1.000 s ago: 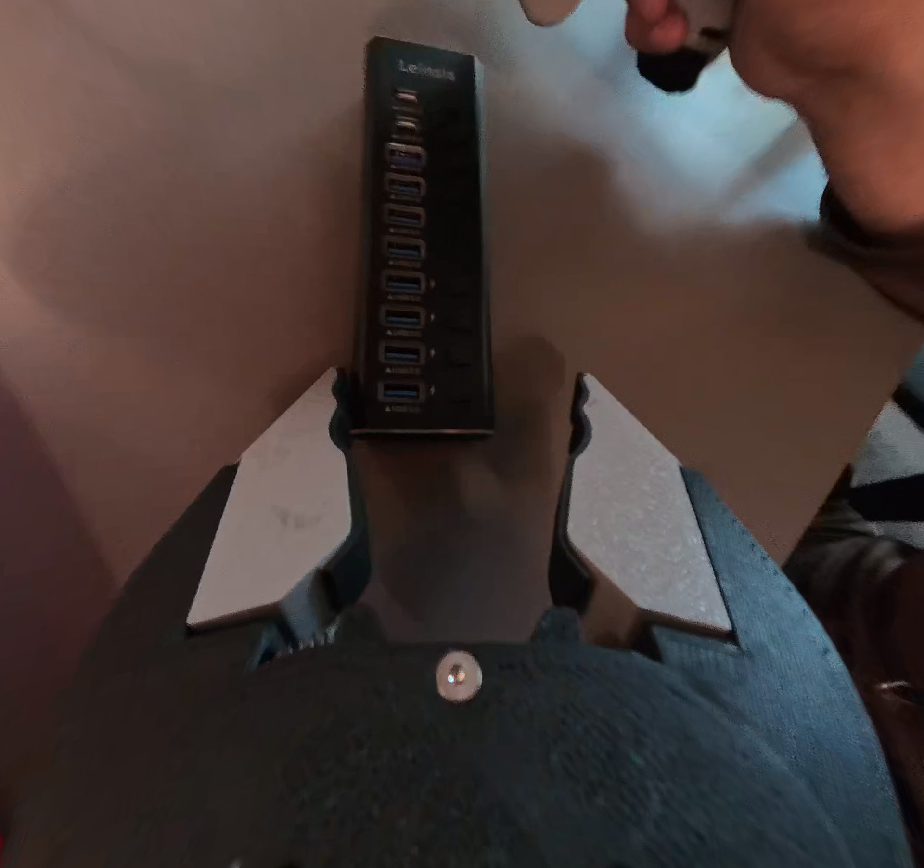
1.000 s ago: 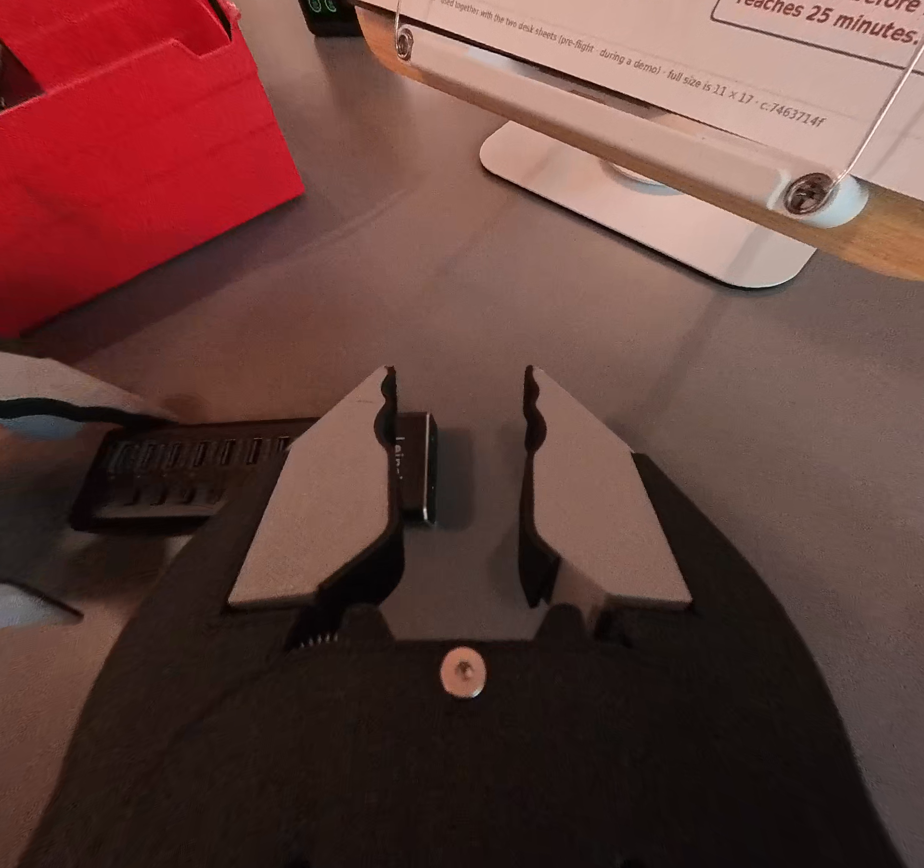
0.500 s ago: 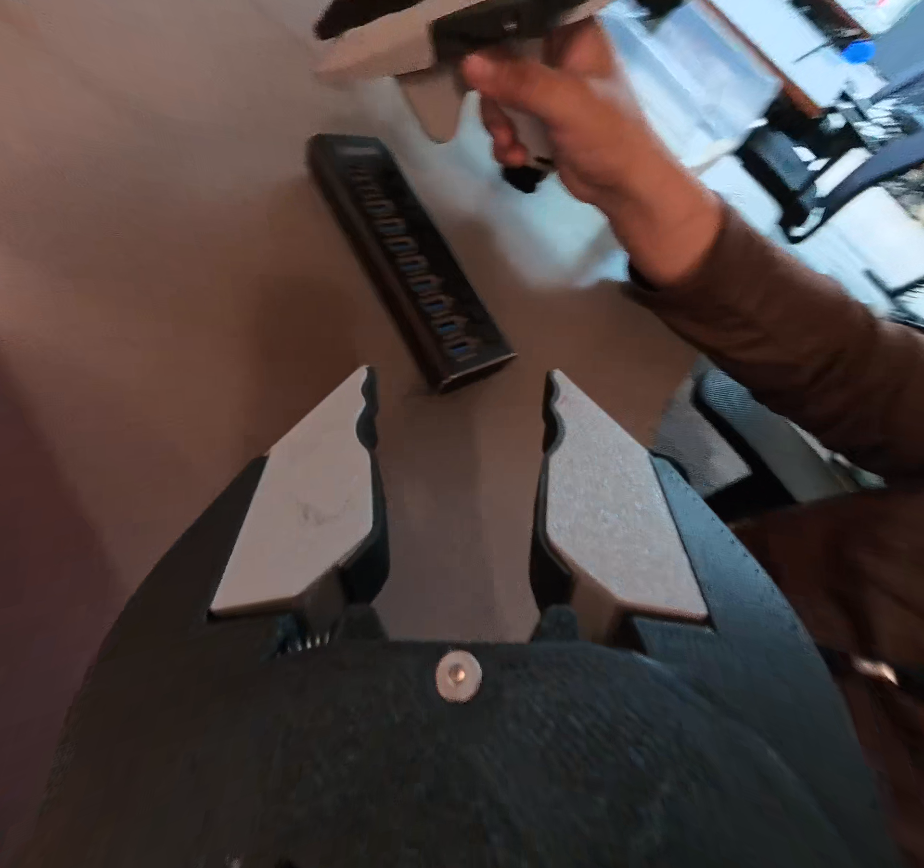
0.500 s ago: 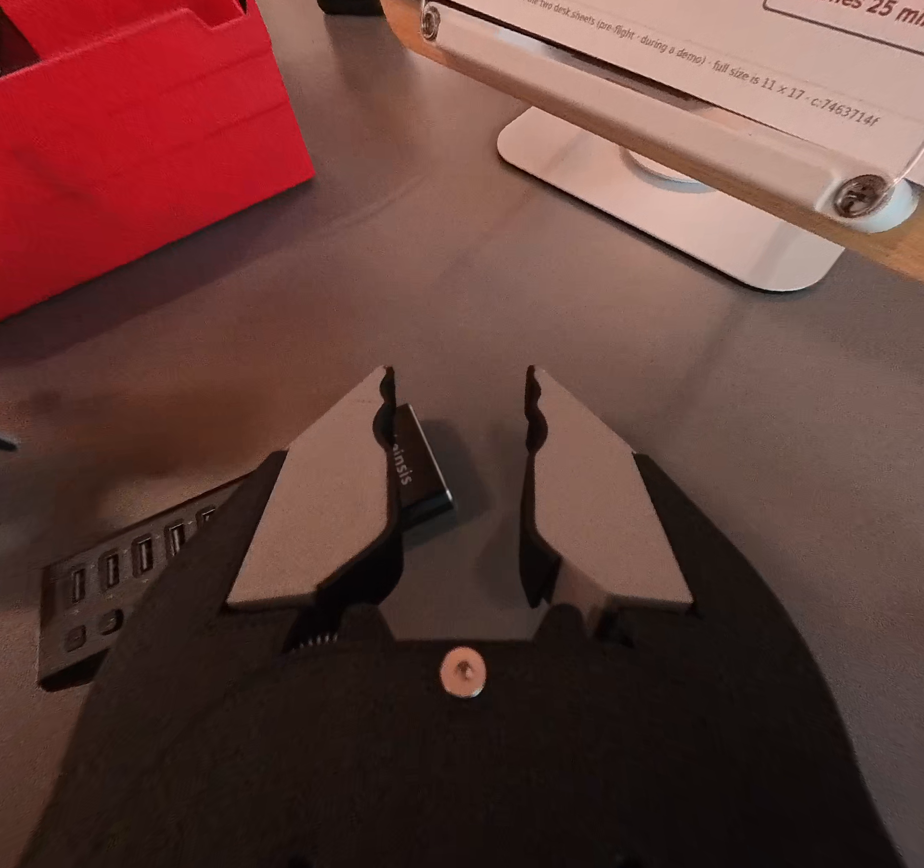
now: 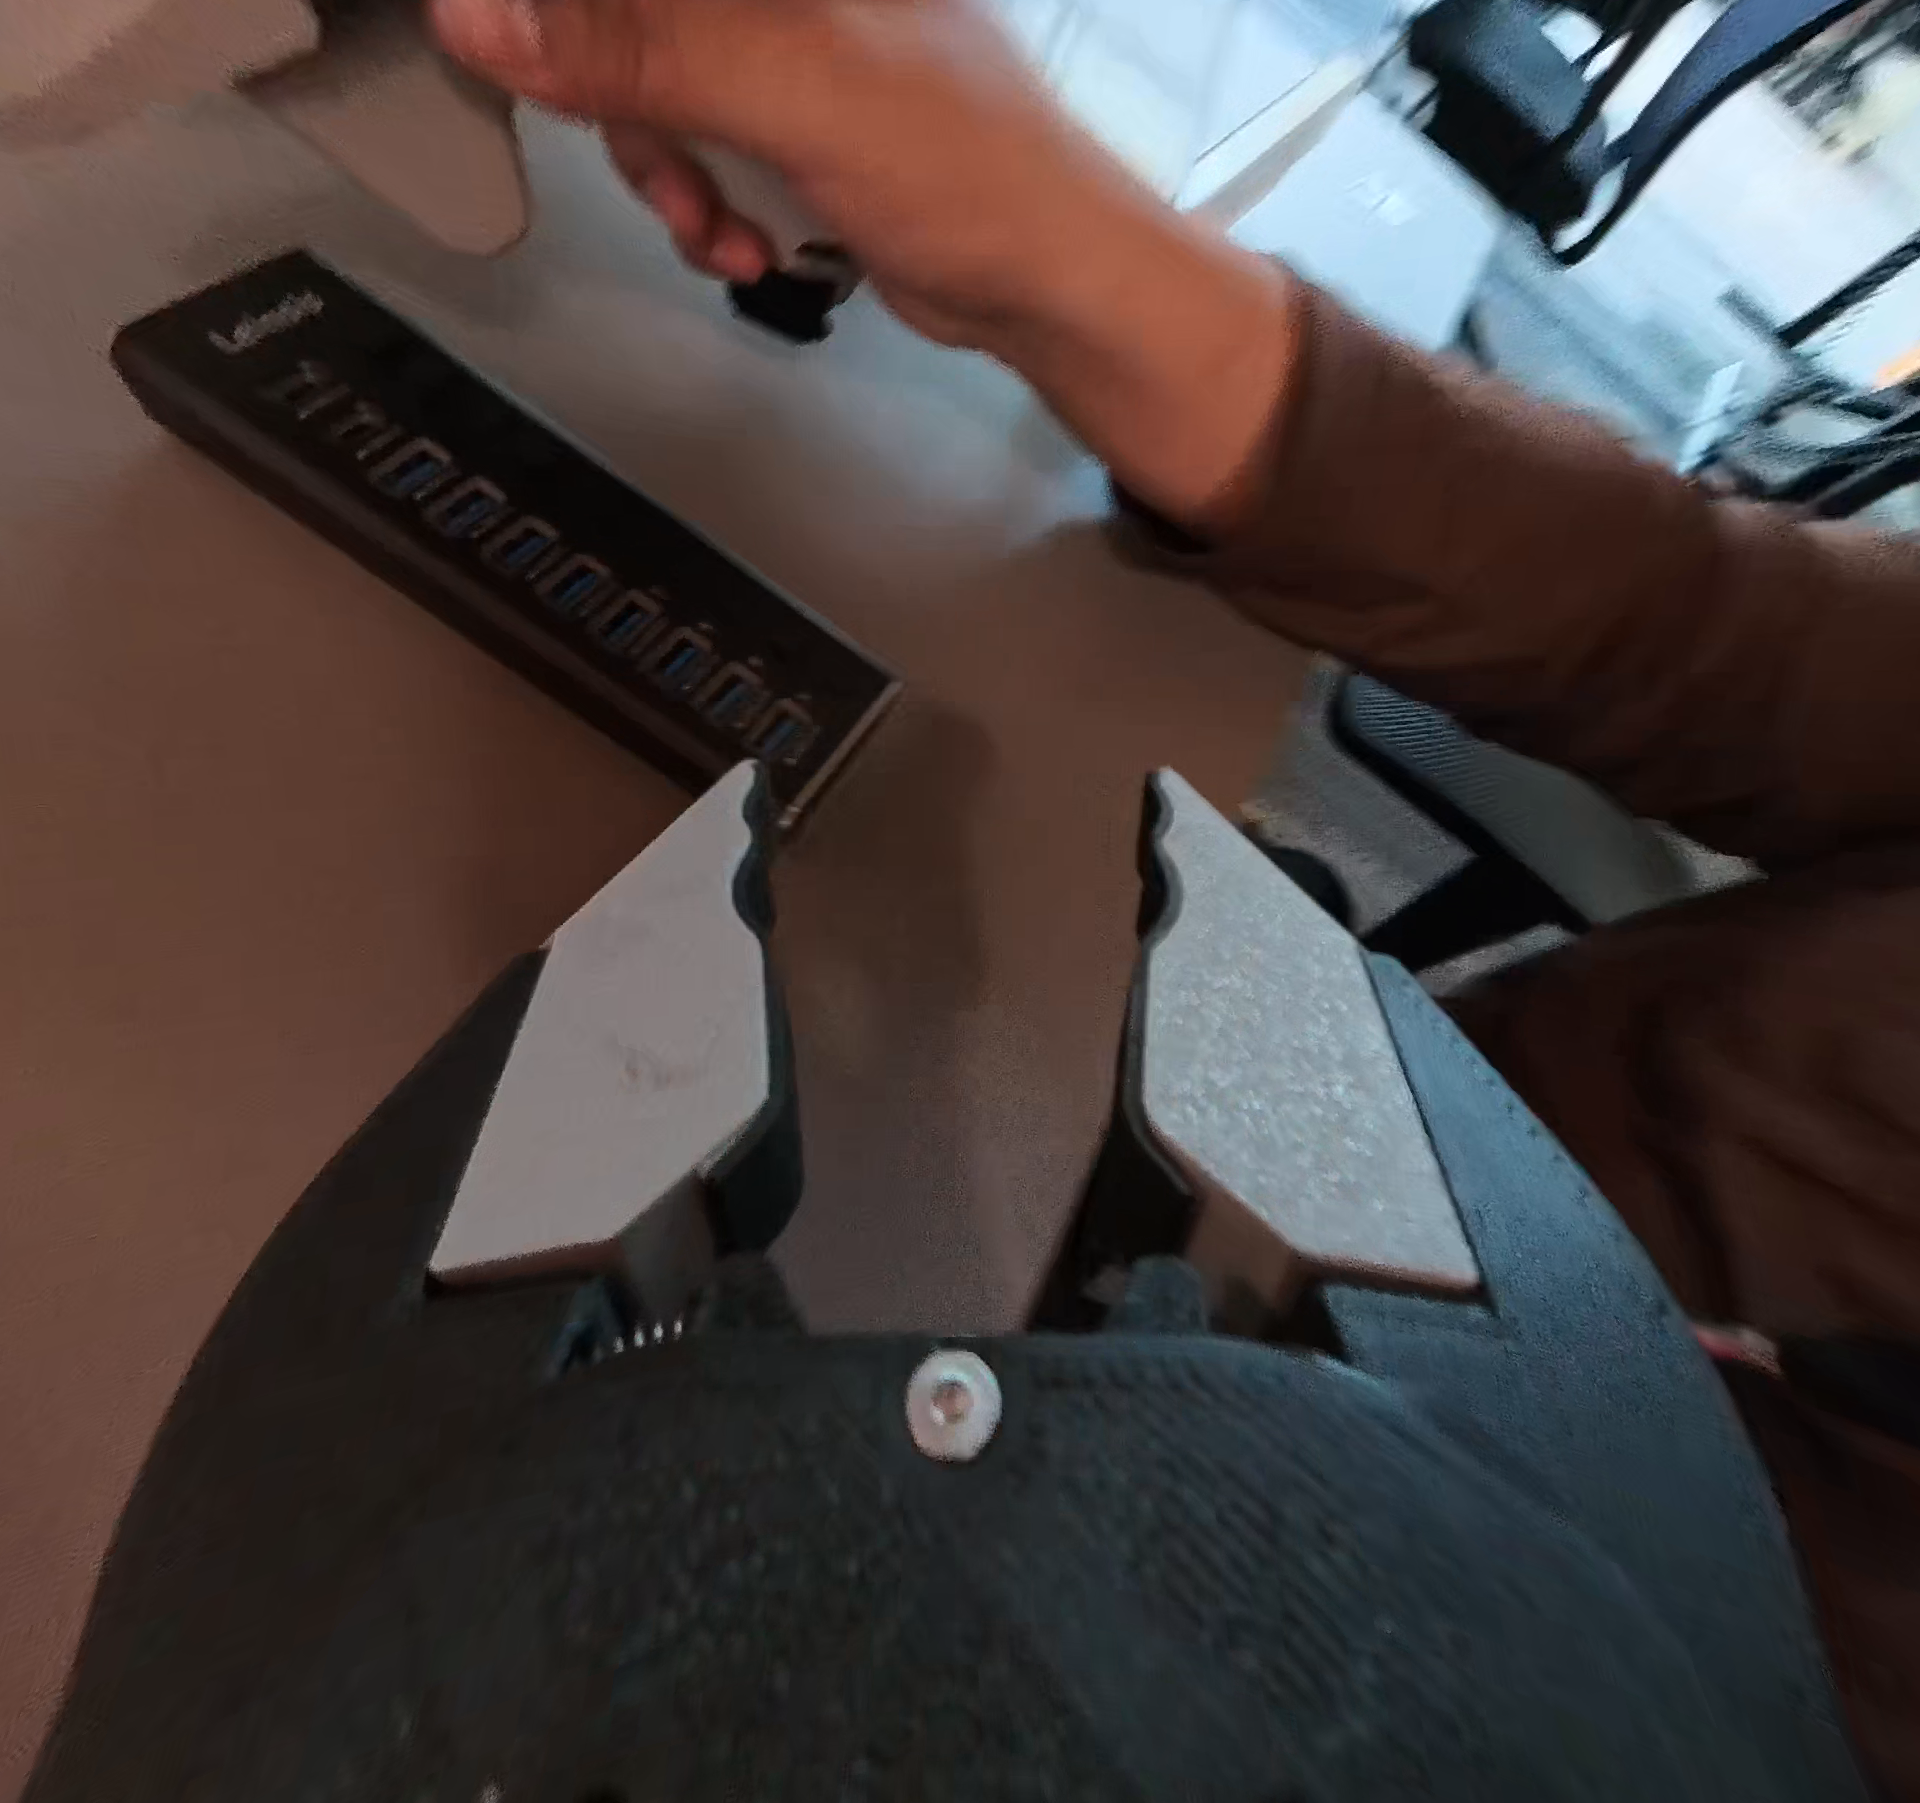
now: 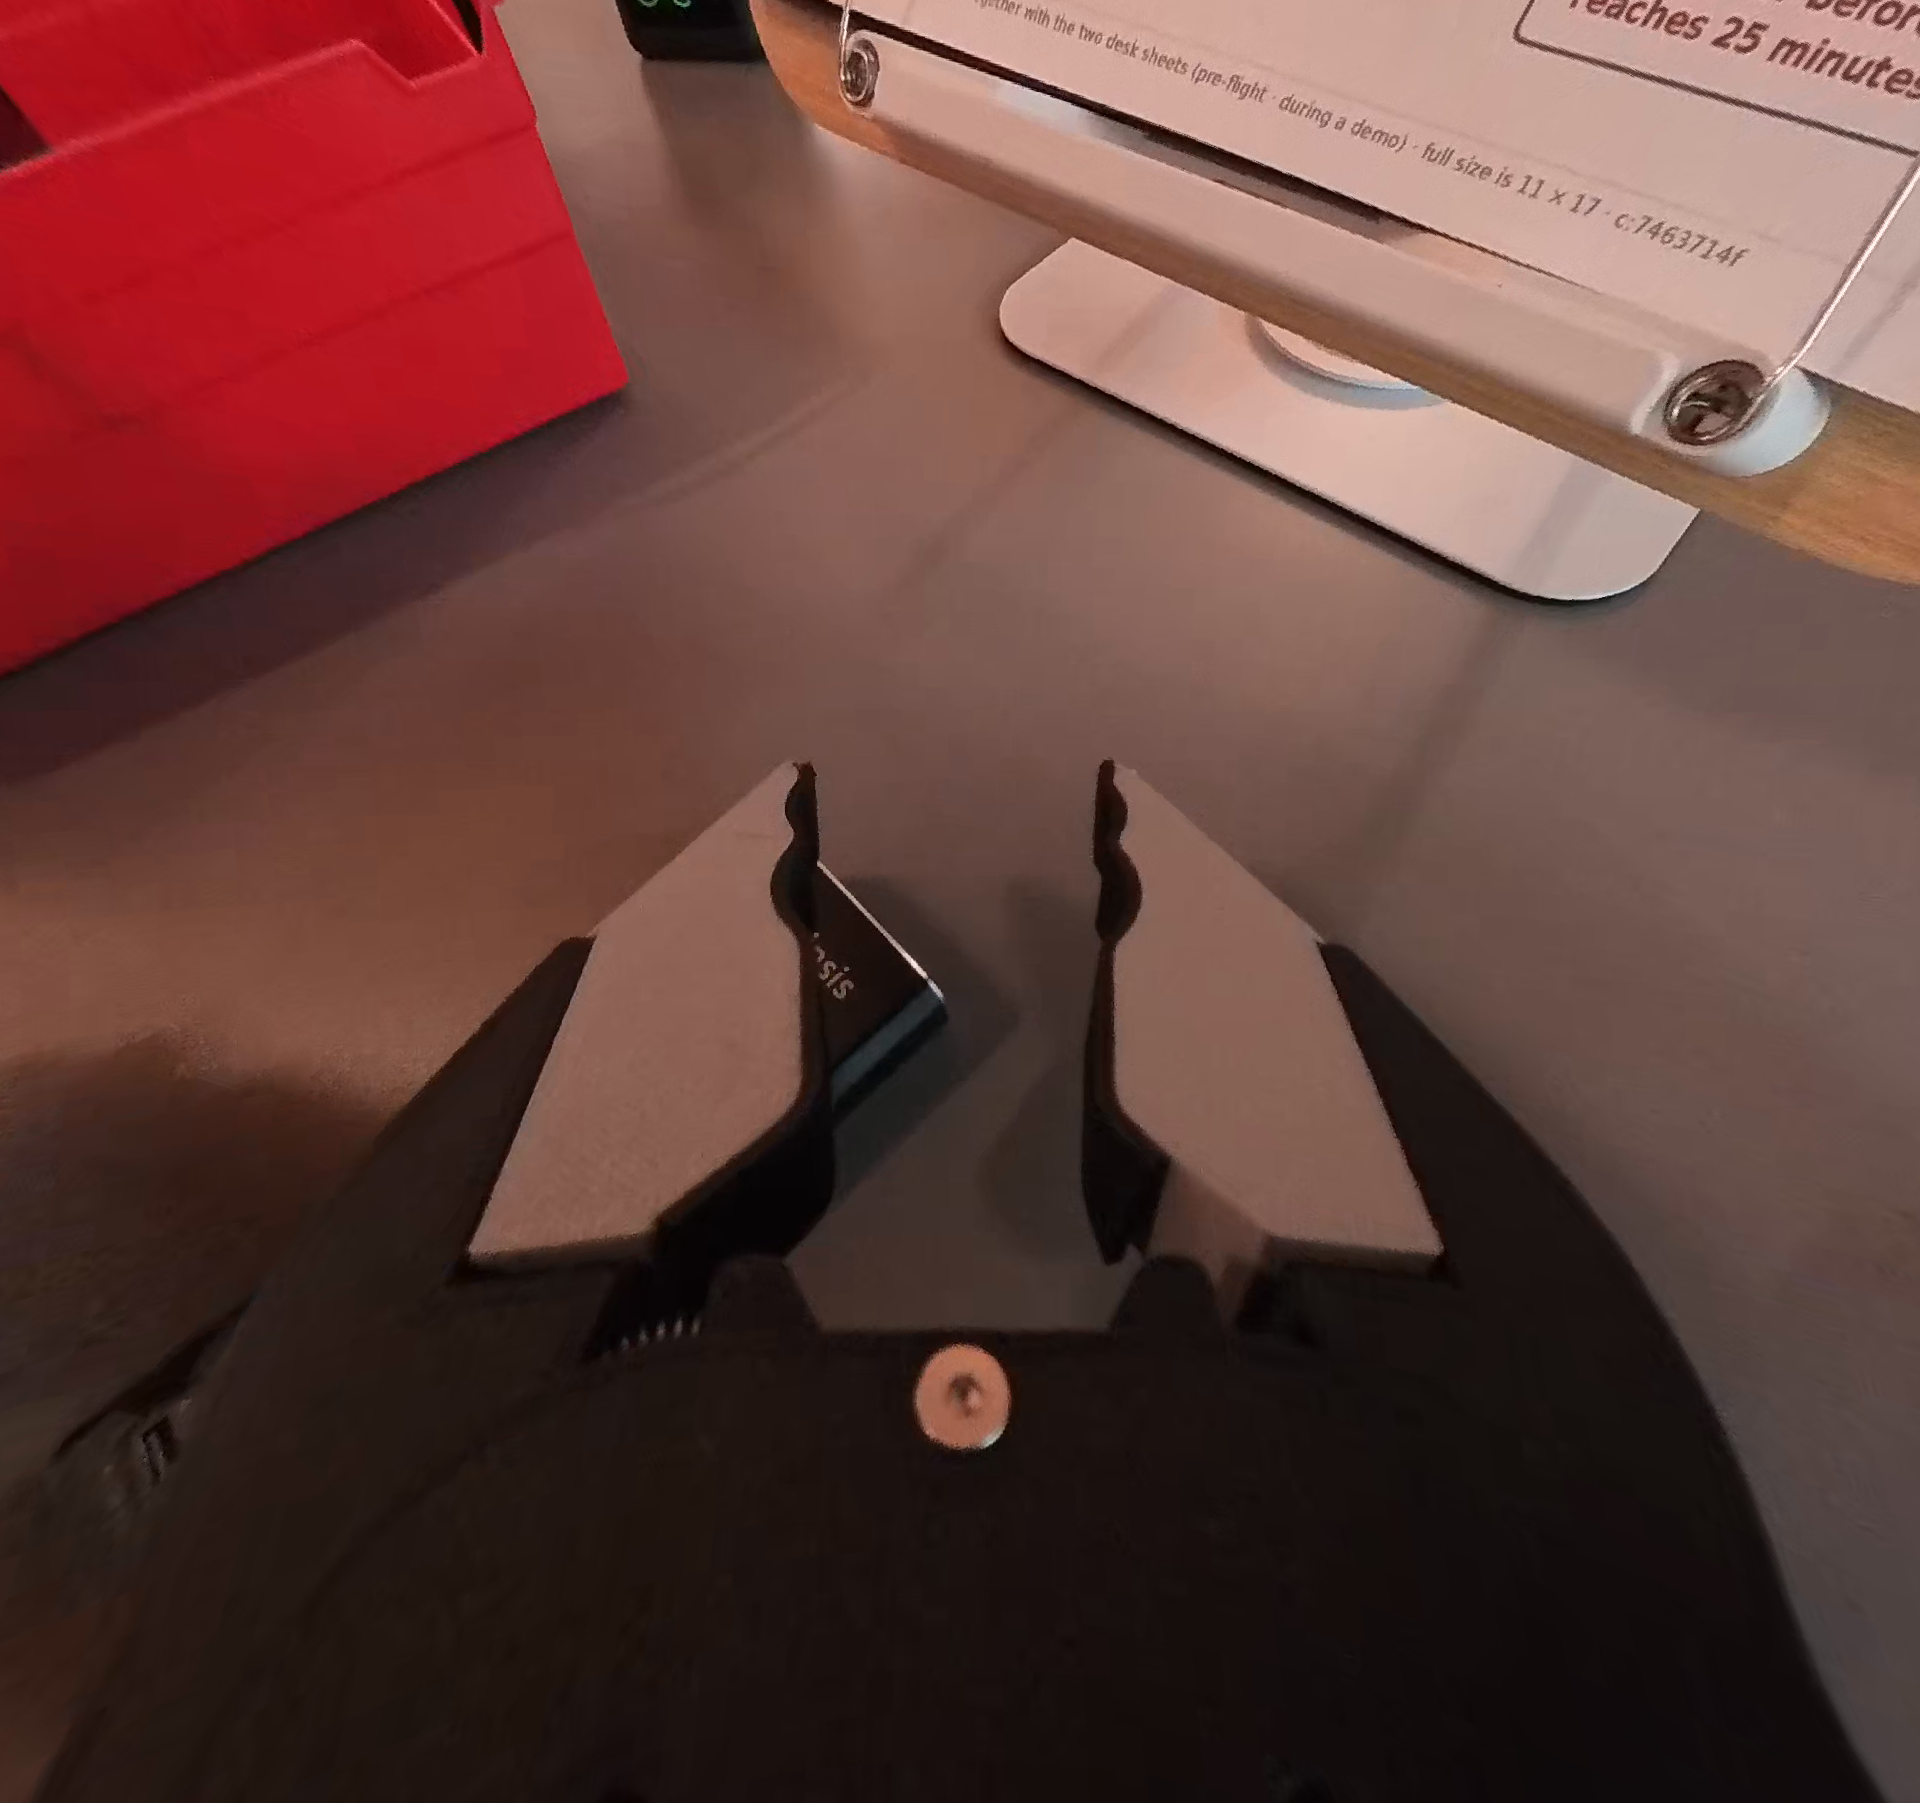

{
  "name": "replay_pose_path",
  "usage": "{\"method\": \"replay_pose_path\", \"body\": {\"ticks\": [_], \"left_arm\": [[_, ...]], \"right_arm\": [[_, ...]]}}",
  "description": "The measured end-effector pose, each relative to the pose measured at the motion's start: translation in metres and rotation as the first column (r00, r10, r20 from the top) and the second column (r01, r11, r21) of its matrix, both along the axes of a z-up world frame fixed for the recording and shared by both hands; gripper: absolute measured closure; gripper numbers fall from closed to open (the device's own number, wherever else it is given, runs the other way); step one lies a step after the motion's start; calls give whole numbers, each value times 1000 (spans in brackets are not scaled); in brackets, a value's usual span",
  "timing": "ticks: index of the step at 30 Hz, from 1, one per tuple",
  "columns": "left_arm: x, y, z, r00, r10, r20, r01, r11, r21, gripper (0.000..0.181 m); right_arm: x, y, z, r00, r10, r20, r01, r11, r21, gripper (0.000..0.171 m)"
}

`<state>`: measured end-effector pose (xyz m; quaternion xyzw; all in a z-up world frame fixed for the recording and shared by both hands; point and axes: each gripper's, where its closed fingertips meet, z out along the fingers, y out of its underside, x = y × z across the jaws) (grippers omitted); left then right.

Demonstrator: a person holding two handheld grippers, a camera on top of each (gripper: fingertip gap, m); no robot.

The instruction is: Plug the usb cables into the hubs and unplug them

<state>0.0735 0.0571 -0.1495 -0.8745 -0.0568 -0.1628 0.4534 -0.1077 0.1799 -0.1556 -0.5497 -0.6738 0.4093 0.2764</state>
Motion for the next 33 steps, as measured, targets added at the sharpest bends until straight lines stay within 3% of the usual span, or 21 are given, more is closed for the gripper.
{"method": "replay_pose_path", "body": {"ticks": [1,4,7,10,13,16,20,24,29,33], "left_arm": [[4,-11,15,1000,-13,24,13,999,35,112],[-17,-57,48,997,69,-45,-66,996,66,109],[-81,-121,67,934,285,-216,-288,957,17,105],[-147,-196,56,854,439,-280,-486,865,-125,105],[-184,-246,30,825,501,-262,-559,789,-254,112],[-183,-255,11,881,408,-240,-467,828,-309,118],[-182,-260,-21,936,293,-196,-352,803,-480,113],[-174,-252,-17,973,214,-83,-225,824,-521,135],[-191,-254,-11,963,258,-77,-259,809,-528,134],[-199,-239,1,952,298,-68,-297,850,-435,134]], "right_arm": [[0,0,1,1000,-1,-3,1,1000,2,120],[0,2,3,1000,-9,-11,9,1000,14,120],[0,1,5,1000,-12,-19,13,1000,11,120],[0,1,5,1000,-13,-20,13,1000,13,120],[0,1,6,1000,-19,-23,19,1000,22,120],[0,0,6,1000,-19,-23,19,1000,16,120],[0,0,4,1000,-19,-18,19,1000,19,120],[0,1,5,1000,-21,-20,22,1000,21,121],[0,0,7,1000,-17,-26,17,1000,21,121],[1,-1,9,999,-14,-33,15,1000,26,121]]}}
